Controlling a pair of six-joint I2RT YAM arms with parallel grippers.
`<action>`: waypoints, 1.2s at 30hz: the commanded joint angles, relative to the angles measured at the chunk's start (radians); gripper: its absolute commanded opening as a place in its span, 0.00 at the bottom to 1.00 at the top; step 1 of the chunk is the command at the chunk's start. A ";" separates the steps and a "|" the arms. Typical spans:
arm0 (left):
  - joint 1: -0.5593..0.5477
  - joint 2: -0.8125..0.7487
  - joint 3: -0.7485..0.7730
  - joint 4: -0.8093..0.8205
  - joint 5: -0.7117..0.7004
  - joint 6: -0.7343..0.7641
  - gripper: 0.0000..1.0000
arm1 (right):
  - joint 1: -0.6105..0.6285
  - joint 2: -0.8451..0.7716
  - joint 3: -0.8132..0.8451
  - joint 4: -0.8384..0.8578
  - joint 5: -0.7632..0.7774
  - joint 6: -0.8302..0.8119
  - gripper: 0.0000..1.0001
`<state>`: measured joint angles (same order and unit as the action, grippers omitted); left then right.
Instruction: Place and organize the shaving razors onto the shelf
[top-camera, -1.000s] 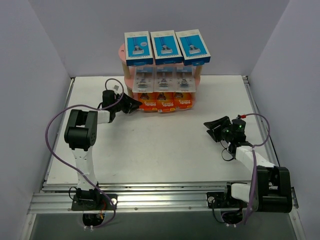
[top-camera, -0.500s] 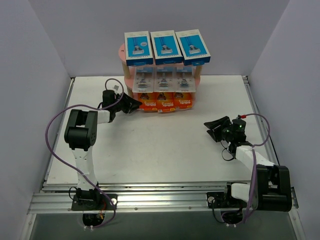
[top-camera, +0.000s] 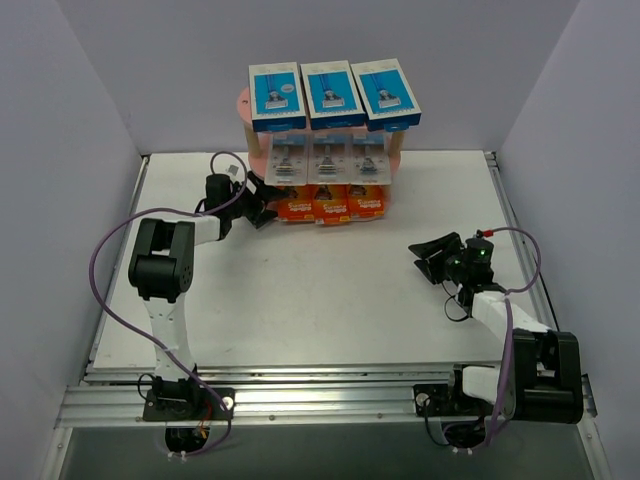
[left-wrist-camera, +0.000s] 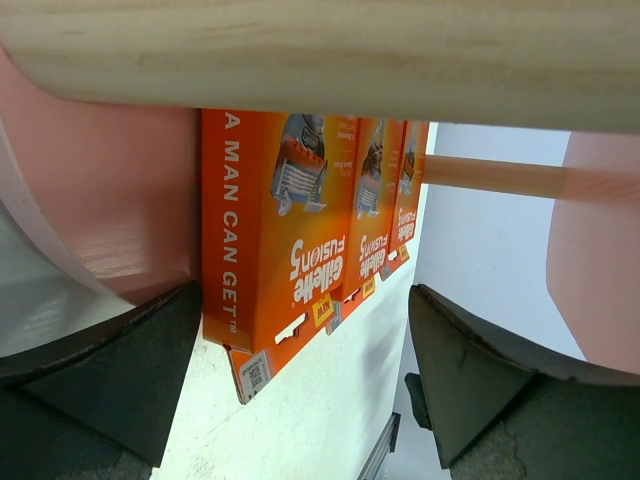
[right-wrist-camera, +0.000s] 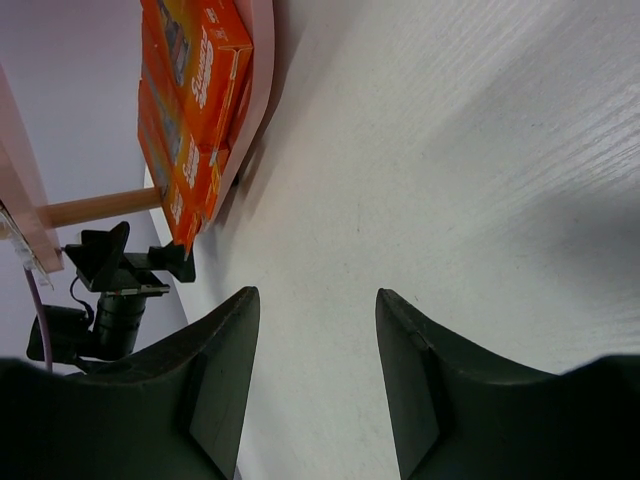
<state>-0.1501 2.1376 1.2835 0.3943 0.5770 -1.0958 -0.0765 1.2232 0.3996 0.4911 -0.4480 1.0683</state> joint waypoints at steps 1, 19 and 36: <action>-0.002 -0.004 -0.007 -0.103 -0.040 0.042 0.94 | -0.011 -0.019 -0.002 0.024 -0.023 -0.018 0.46; 0.000 -0.082 -0.069 -0.156 -0.045 0.047 0.94 | -0.028 -0.114 -0.031 -0.034 -0.037 -0.025 0.46; 0.018 -0.235 -0.199 -0.115 -0.019 0.063 0.94 | -0.035 -0.229 -0.041 -0.134 -0.043 -0.041 0.46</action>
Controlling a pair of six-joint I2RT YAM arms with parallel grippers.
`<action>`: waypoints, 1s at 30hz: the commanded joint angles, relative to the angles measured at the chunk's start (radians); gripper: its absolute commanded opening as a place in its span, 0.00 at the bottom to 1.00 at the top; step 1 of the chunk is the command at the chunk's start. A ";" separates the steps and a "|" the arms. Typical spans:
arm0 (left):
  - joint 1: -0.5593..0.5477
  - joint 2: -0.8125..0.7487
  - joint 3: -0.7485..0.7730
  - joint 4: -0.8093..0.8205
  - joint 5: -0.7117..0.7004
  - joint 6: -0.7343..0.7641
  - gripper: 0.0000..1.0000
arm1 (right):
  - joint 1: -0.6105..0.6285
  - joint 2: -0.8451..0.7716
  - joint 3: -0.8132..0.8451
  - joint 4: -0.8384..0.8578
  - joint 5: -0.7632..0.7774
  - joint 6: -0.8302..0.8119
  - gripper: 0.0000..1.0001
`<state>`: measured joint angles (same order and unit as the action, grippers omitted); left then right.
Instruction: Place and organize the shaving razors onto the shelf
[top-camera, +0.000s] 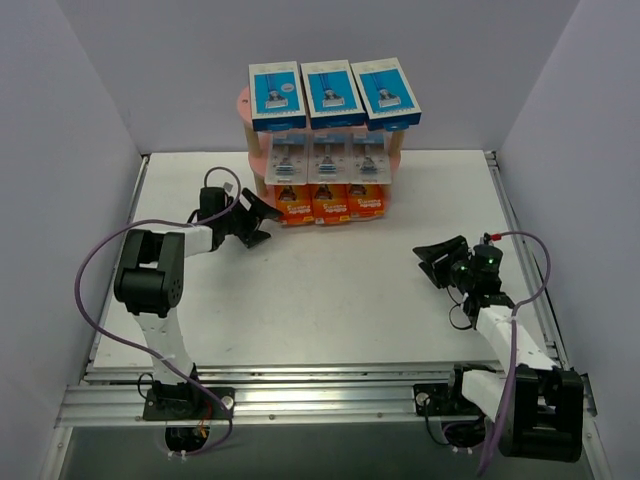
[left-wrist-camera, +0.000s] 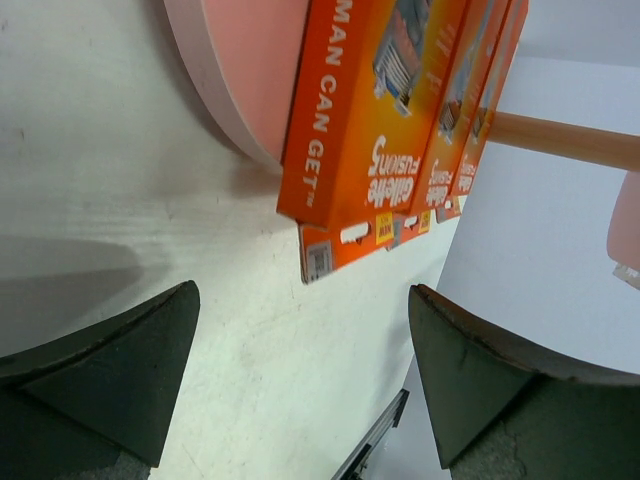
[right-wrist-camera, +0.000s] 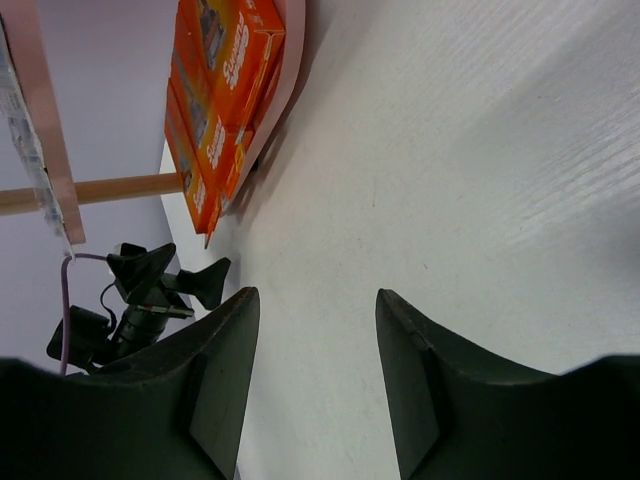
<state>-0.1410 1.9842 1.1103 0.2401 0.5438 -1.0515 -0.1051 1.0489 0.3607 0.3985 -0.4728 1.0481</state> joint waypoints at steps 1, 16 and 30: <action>0.009 -0.094 -0.039 0.039 0.018 0.019 0.94 | -0.007 -0.062 -0.003 -0.052 -0.018 -0.028 0.46; 0.012 -0.754 -0.195 -0.482 -0.008 0.298 0.94 | -0.011 0.040 0.139 -0.323 -0.033 -0.436 0.60; -0.005 -1.094 -0.166 -0.848 -0.309 0.731 0.94 | 0.051 0.024 0.351 -0.486 0.103 -0.453 0.67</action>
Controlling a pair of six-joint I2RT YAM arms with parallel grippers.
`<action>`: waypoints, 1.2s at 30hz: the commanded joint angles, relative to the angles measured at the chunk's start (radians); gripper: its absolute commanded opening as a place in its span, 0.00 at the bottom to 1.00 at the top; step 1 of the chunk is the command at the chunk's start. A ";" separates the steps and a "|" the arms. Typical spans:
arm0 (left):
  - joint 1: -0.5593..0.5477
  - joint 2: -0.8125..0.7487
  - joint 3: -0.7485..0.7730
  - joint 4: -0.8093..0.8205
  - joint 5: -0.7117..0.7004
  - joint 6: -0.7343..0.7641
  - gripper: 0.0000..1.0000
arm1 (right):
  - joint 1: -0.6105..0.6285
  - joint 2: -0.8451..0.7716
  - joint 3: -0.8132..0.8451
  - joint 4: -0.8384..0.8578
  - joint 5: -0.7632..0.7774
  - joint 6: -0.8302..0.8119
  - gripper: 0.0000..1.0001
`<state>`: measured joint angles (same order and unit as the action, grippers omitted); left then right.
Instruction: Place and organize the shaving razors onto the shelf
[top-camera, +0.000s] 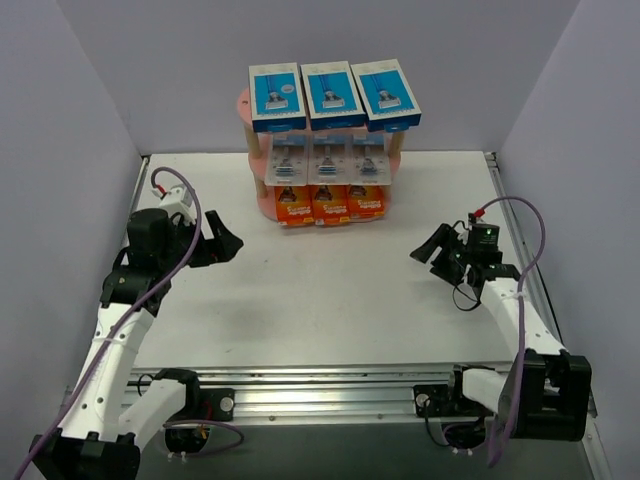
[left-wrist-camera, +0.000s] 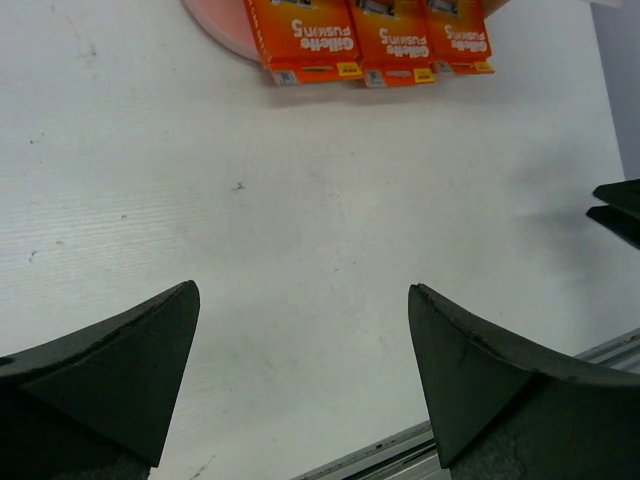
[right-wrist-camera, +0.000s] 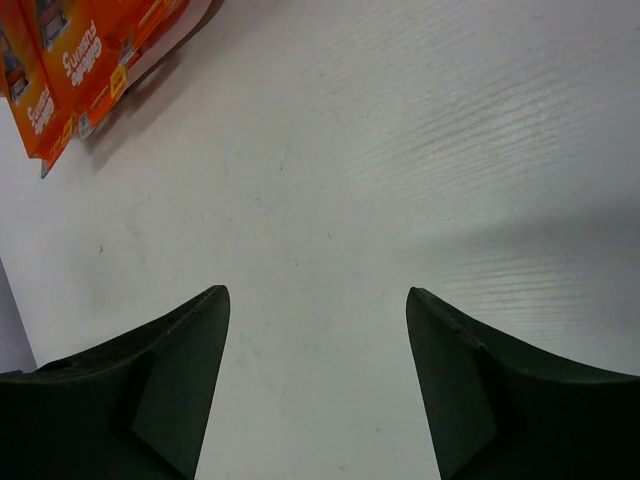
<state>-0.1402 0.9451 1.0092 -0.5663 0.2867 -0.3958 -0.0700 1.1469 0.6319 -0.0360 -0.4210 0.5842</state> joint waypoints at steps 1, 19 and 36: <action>-0.006 -0.075 -0.087 -0.026 -0.050 0.075 0.94 | 0.019 -0.087 0.128 -0.073 0.076 0.005 0.67; -0.001 -0.166 -0.080 -0.041 -0.250 0.117 0.94 | 0.242 -0.429 0.176 -0.090 0.579 -0.182 1.00; 0.004 -0.164 -0.077 -0.053 -0.308 0.124 0.94 | 0.308 -0.253 0.184 -0.166 0.633 -0.084 1.00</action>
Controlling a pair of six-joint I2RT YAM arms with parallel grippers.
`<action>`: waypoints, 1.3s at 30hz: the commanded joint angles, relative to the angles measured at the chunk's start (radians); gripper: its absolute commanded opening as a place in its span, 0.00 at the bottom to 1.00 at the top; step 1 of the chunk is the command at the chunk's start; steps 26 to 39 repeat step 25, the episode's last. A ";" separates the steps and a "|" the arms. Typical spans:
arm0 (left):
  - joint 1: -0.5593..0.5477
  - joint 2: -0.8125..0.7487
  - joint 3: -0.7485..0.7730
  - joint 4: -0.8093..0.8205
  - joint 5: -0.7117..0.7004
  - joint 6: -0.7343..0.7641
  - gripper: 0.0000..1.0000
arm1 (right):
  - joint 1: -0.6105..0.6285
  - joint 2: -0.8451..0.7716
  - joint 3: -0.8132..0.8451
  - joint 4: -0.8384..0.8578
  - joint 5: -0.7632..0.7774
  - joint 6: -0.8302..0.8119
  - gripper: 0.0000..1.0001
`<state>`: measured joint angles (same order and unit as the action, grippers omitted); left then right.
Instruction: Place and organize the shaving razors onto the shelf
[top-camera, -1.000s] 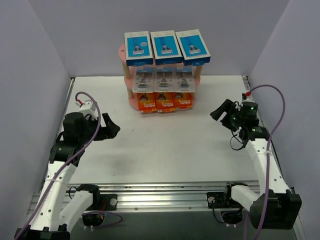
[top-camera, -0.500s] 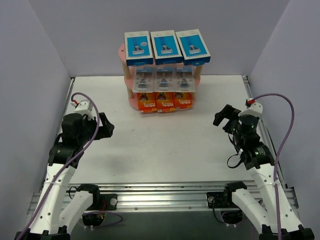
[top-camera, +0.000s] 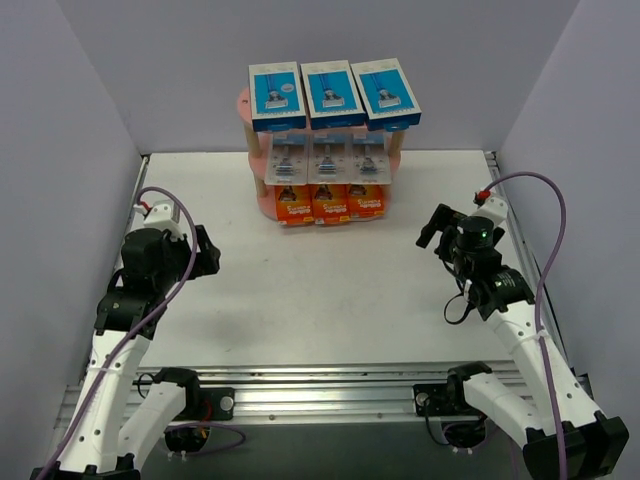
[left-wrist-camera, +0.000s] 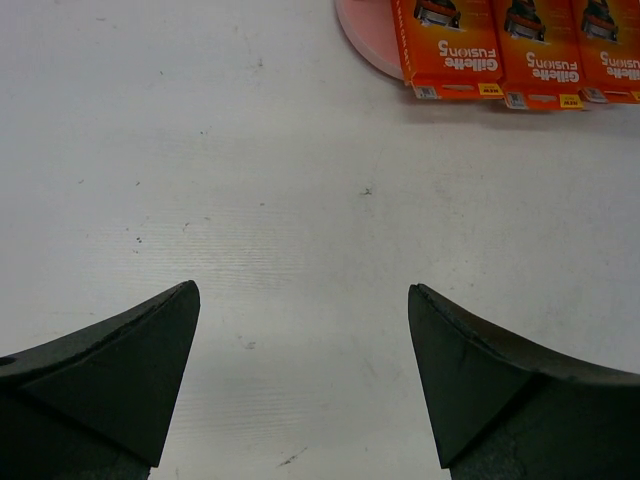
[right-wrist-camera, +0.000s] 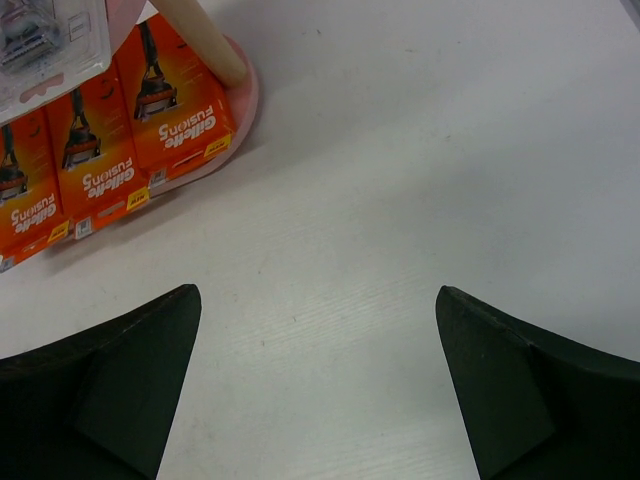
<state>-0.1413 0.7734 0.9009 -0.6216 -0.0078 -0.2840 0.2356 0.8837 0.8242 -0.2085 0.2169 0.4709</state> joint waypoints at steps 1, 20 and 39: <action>0.005 0.013 0.032 -0.001 -0.011 0.011 0.94 | 0.002 0.017 -0.005 0.003 -0.019 0.025 1.00; 0.006 0.027 0.033 -0.004 0.003 0.000 0.94 | 0.014 -0.020 -0.020 0.017 -0.017 0.052 1.00; 0.006 0.027 0.032 -0.007 0.003 0.000 0.94 | 0.016 -0.009 -0.023 0.011 -0.022 0.051 1.00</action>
